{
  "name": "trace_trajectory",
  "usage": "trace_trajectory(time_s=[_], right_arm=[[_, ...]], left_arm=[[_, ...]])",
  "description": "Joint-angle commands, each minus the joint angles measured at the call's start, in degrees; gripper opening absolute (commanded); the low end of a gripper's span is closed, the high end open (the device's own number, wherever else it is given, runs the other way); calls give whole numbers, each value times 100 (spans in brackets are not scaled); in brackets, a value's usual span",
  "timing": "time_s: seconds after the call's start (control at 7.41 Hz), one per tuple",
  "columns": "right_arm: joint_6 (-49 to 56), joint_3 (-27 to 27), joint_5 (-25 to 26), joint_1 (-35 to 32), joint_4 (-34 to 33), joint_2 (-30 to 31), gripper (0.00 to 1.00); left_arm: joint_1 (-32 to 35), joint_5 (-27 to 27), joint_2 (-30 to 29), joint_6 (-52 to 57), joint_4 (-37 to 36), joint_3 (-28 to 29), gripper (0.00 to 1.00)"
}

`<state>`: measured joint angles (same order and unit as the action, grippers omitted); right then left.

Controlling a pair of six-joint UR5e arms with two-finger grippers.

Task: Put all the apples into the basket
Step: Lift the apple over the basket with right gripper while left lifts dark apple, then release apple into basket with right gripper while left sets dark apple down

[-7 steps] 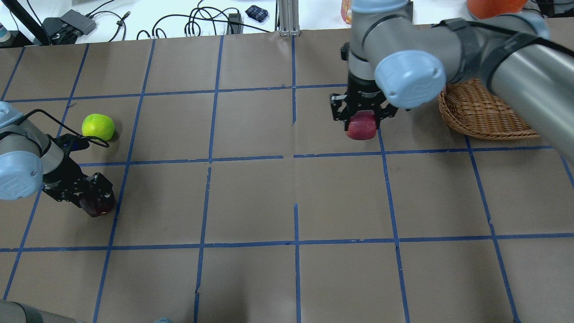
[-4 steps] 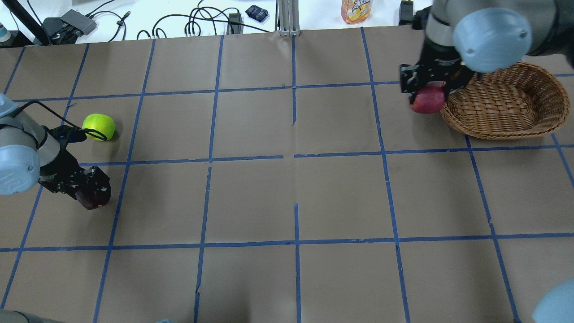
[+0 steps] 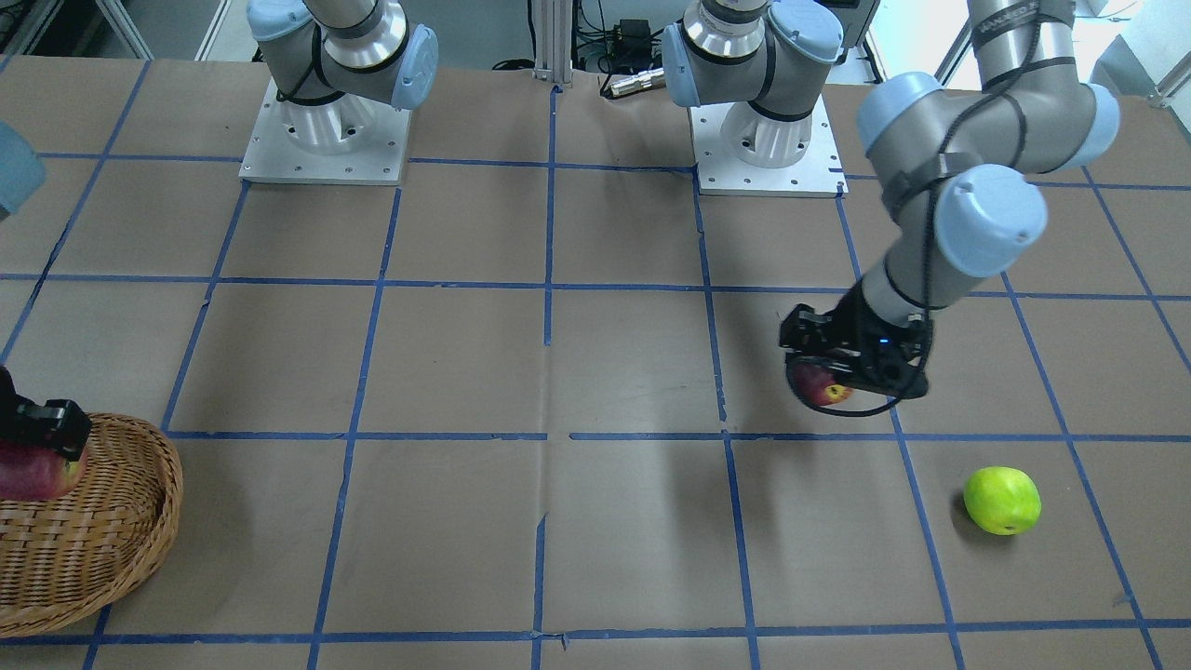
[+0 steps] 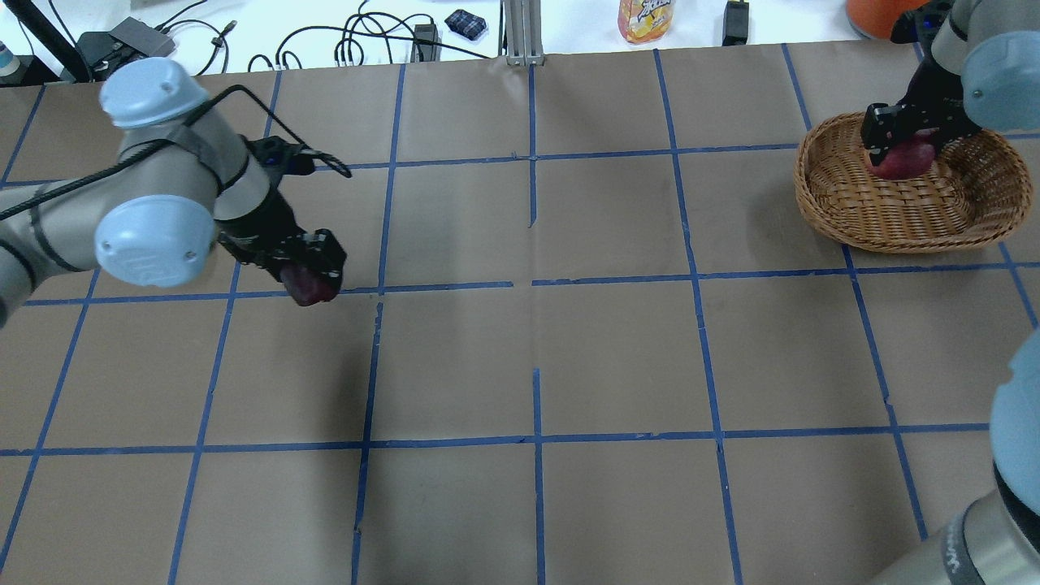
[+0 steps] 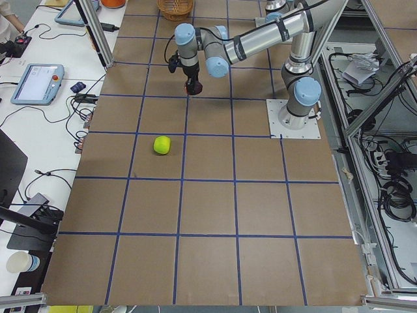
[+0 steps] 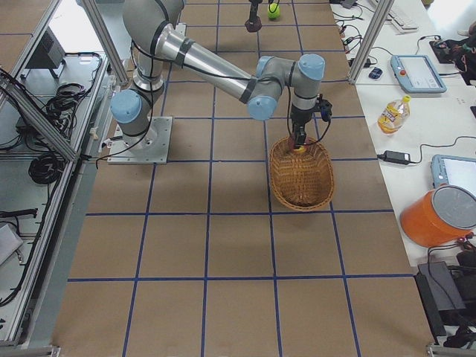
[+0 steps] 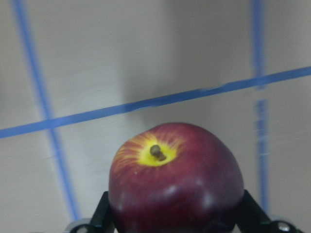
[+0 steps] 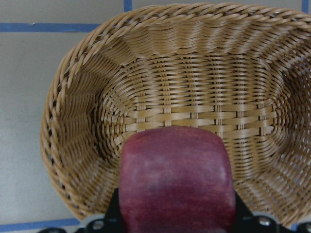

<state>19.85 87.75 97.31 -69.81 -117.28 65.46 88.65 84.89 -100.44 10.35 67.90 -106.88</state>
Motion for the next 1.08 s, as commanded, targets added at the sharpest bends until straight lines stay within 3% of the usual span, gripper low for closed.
trace_trajectory(time_s=[0.0, 0.27, 0.4, 0.54, 0.68, 0.81, 0.94], right_arm=[[80, 23, 7, 81, -610, -506, 0], [482, 32, -1, 343, -700, -657, 0], [459, 66, -19, 354, -691, -657, 0], [493, 84, -10, 363, -691, -692, 4], [485, 84, -10, 372, -665, -701, 77], [450, 93, -19, 372, -612, -710, 100], [441, 84, -2, 372, -586, -684, 100]], left_arm=[[1238, -367, -168, -1871, -589, 27, 0], [1916, -377, -448, -2595, -900, 27, 0], [2207, -377, -650, -2799, -1424, 27, 0], [2305, -377, -826, -3062, -1655, 27, 0], [2384, -368, -976, -3109, -1666, 18, 10], [2411, -333, -1073, -3048, -1718, 27, 48], [2429, -333, -1161, -3169, -1797, 27, 93]])
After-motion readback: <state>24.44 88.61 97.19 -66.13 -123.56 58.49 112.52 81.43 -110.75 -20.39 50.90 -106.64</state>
